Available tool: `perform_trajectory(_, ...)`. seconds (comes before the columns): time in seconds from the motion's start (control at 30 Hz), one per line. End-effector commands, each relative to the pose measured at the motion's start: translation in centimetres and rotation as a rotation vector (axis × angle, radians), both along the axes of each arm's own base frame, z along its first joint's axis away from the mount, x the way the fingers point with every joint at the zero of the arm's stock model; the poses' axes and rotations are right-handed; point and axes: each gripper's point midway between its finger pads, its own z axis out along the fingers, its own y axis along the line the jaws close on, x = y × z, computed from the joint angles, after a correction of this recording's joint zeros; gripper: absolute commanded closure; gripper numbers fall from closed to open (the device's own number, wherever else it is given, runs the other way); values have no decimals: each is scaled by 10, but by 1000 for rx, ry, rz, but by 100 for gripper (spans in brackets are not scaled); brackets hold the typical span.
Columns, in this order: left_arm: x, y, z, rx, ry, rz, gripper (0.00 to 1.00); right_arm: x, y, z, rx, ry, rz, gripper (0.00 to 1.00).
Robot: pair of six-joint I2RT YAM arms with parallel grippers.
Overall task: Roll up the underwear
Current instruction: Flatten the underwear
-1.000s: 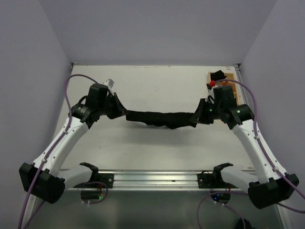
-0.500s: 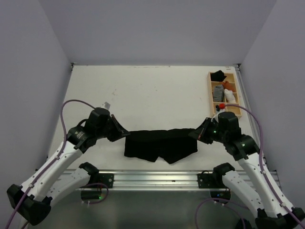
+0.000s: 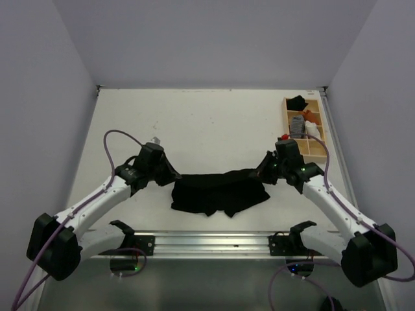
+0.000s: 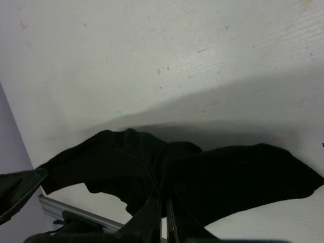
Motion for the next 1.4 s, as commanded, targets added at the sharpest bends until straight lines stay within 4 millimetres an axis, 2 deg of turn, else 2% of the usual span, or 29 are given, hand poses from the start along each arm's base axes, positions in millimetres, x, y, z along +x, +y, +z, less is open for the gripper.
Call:
perform_trajectory(0.0,46,1,5,26,-104,24,91,49,-2,9,-42,-83,-95,100)
perform_trajectory(0.03,61,9,4,20,-116,61,88,62,1,1,-61,-58,-103,100)
perform_trajectory(0.07,67,10,-1,3,-99,70,86,78,3,3,-55,-77,-117,95)
perform_trajectory(0.1,75,13,-18,-2,-52,87,83,88,5,-4,-69,-60,-117,93)
perform_trajectory(0.13,96,24,-15,-39,-75,141,80,107,10,8,-65,-82,-121,89)
perform_trajectory(0.17,106,25,-15,-67,-77,140,80,116,12,-18,-103,-9,-109,85)
perform_trajectory(0.2,115,28,-27,-58,-51,153,78,123,12,-22,-131,8,-98,75)
perform_trajectory(0.23,134,30,-14,-66,-88,162,76,141,14,-7,-138,-15,-106,73)
perform_trajectory(0.27,140,29,-15,-63,-88,146,73,145,12,-19,-158,30,-104,69)
perform_trajectory(0.3,145,28,-21,-63,-72,133,65,151,12,-16,-156,17,-99,66)
perform_trajectory(0.33,157,27,-11,-75,-105,126,63,159,15,-8,-143,-4,-99,64)
perform_trajectory(0.37,161,25,-8,-74,-119,105,61,162,15,-4,-128,-7,-98,60)
perform_trajectory(0.43,167,24,-2,-68,-147,83,54,169,20,3,-107,-31,-66,58)
perform_trajectory(0.47,171,24,3,-54,-169,65,50,169,24,4,-94,-26,-39,57)
perform_trajectory(0.5,172,24,6,-43,-180,52,47,168,25,-5,-114,-6,-6,57)
perform_trajectory(0.53,171,26,5,-24,-176,38,46,171,26,-2,-122,-2,11,57)
perform_trajectory(0.6,168,33,4,41,-178,10,45,164,27,-16,-145,42,65,57)
perform_trajectory(0.73,156,45,-1,139,-182,-38,45,155,24,-21,-194,62,164,57)
perform_trajectory(0.83,134,56,-16,215,-86,-79,44,131,8,-24,-275,127,232,57)
perform_trajectory(0.87,129,56,-14,213,-81,-92,44,121,1,-25,-291,150,246,56)
perform_trajectory(0.9,113,57,-24,223,-43,-106,44,106,-6,-35,-299,188,251,56)
perform_trajectory(0.97,102,60,-21,225,-62,-113,43,94,-16,-28,-293,174,247,55)
perform_trajectory(1.0,91,62,-31,227,-44,-119,43,81,-20,-37,-290,203,249,54)
perform_trajectory(1.07,83,61,-34,217,-48,-135,42,69,-26,-34,-285,195,264,53)
perform_trajectory(1.1,80,61,-38,216,-36,-140,42,59,-30,-40,-294,216,270,53)
perform_trajectory(1.2,80,55,-48,195,-18,-172,43,41,-38,-49,-311,245,285,51)
perform_trajectory(1.33,98,51,-53,210,-23,-205,43,30,-52,-58,-334,265,262,51)
perform_trajectory(1.37,107,49,-54,215,-29,-210,44,28,-55,-60,-339,268,259,52)
